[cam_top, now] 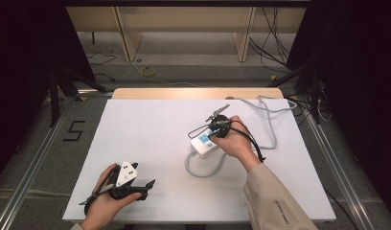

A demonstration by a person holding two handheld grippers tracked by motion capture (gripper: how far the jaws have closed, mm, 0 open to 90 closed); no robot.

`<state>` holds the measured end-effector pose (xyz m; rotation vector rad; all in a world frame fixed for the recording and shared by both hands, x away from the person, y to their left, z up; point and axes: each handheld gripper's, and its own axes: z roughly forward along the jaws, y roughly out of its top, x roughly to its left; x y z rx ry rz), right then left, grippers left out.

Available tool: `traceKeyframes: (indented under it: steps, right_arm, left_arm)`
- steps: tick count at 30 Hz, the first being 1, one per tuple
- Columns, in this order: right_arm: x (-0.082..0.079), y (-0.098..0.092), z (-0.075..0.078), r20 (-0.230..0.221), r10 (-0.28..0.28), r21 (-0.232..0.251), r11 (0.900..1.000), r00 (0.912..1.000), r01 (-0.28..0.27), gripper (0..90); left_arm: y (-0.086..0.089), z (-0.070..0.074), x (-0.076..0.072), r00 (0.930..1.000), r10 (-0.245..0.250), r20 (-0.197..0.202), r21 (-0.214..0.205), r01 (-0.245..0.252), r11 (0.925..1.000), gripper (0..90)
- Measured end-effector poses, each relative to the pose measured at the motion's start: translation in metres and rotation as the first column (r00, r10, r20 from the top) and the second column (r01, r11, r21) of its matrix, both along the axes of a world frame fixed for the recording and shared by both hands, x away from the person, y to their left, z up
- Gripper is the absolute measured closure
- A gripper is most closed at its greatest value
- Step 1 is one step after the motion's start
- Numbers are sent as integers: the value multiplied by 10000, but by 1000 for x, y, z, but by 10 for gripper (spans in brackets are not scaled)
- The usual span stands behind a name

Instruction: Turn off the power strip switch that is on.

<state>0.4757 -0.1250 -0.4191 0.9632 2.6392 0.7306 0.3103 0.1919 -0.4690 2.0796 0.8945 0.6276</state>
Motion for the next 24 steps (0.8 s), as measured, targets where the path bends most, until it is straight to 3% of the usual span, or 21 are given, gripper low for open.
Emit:
traceKeyframes:
  steps: [24]
  right_arm:
    - [7,12,-11,-757,-7,-488,9988,9971,-30,900]
  left_arm:
    - [0,0,0,10000,4,7,-64,-4,10000,180]
